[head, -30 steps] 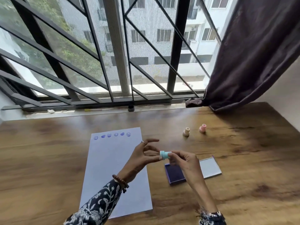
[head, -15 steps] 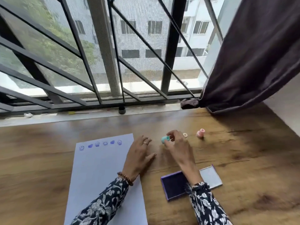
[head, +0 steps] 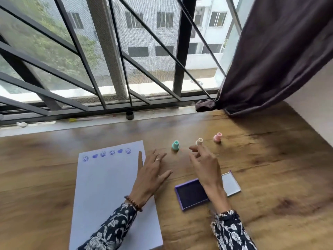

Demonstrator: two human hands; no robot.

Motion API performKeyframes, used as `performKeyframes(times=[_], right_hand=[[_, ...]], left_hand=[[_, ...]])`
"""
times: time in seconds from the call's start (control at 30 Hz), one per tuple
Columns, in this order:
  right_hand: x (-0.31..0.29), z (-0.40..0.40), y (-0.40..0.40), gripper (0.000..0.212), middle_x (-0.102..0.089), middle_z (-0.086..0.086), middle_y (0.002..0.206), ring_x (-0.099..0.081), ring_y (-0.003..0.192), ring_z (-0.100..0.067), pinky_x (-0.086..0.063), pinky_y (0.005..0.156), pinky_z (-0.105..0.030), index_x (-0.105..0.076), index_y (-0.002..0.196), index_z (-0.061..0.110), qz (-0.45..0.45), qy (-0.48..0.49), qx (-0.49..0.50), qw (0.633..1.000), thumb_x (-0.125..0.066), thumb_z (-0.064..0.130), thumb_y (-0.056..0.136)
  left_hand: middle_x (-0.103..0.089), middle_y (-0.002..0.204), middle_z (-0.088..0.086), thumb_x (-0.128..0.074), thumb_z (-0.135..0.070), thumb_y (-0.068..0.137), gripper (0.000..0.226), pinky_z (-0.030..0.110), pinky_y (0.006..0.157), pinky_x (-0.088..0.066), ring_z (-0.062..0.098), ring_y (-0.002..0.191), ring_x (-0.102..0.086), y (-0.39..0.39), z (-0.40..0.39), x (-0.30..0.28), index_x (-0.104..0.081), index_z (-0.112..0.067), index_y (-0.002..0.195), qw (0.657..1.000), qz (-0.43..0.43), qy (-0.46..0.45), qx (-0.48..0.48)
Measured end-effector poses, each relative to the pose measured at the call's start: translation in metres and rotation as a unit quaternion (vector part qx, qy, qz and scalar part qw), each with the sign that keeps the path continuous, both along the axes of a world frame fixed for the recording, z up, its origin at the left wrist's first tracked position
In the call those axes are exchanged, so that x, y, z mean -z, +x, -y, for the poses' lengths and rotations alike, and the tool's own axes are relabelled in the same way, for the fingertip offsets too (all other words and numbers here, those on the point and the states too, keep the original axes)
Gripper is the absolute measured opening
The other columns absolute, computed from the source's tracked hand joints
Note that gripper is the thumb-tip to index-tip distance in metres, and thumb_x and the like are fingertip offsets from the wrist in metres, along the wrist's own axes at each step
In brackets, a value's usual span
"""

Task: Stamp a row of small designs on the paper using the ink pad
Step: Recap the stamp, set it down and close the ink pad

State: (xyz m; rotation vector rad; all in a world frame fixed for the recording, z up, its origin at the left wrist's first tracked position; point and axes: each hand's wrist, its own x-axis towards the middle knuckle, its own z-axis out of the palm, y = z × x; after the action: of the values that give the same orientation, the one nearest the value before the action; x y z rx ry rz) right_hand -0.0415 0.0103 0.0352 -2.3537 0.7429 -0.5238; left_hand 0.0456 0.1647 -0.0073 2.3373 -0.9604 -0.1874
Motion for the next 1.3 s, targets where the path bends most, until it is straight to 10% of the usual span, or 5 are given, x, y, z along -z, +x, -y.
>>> performKeyframes(times=[0.2, 0.47, 0.77, 0.93, 1.3], right_hand=[[0.02, 0.008, -0.085, 0.011, -0.064, -0.012, 0.093, -0.062, 0.078, -0.031, -0.044, 0.066, -0.033, -0.068, 0.088, 0.014, -0.009, 0.027, 0.185, 0.982, -0.066, 0.008, 0.079], [0.041, 0.013, -0.104, 0.037, -0.052, -0.022, 0.11, -0.05, 0.103, -0.04, -0.039, 0.092, -0.044, -0.065, 0.105, -0.002, -0.04, 0.05, 0.26, 0.964, -0.074, 0.008, 0.071], [0.026, 0.003, -0.102, 0.027, -0.063, -0.018, 0.1, -0.052, 0.096, -0.037, -0.039, 0.088, -0.044, -0.06, 0.096, 0.006, 0.021, -0.012, 0.262, 0.965, -0.071, 0.002, 0.071], [0.004, -0.027, -0.101, 0.024, -0.058, -0.007, 0.091, -0.053, 0.082, -0.011, -0.04, 0.073, -0.016, -0.057, 0.095, 0.012, 0.175, -0.026, 0.178, 0.968, -0.062, -0.005, 0.079], [0.036, -0.077, -0.105, 0.018, -0.067, 0.004, 0.085, -0.063, 0.078, -0.011, -0.049, 0.068, -0.019, -0.065, 0.088, 0.021, 0.024, -0.074, -0.044, 0.996, -0.072, 0.009, 0.077]], left_hand=[[-0.039, 0.14, -0.006, -0.057, -0.063, 0.072, 0.077, 0.007, 0.096, 0.032, 0.004, 0.136, -0.004, -0.065, -0.028, 0.002, -0.032, -0.027, 0.136, 0.999, 0.009, -0.004, 0.036], [-0.031, 0.139, -0.01, -0.059, -0.061, 0.072, 0.076, 0.045, 0.112, 0.016, 0.01, 0.14, -0.005, -0.077, -0.027, 0.006, -0.029, -0.032, 0.136, 0.997, -0.012, 0.072, 0.024], [-0.037, 0.135, -0.013, -0.063, -0.059, 0.07, 0.069, 0.041, 0.11, 0.017, 0.008, 0.14, -0.01, -0.076, -0.03, 0.006, -0.039, -0.033, 0.129, 0.999, -0.002, 0.05, 0.012], [-0.036, 0.138, -0.016, -0.061, -0.06, 0.07, 0.069, 0.043, 0.111, 0.015, 0.008, 0.14, -0.01, -0.078, -0.034, 0.008, -0.038, -0.034, 0.13, 0.998, 0.002, 0.058, 0.003], [-0.037, 0.139, -0.014, -0.061, -0.063, 0.069, 0.071, 0.045, 0.113, 0.012, 0.009, 0.138, -0.016, -0.078, -0.035, 0.013, -0.039, -0.035, 0.13, 0.999, -0.019, 0.033, -0.007]])
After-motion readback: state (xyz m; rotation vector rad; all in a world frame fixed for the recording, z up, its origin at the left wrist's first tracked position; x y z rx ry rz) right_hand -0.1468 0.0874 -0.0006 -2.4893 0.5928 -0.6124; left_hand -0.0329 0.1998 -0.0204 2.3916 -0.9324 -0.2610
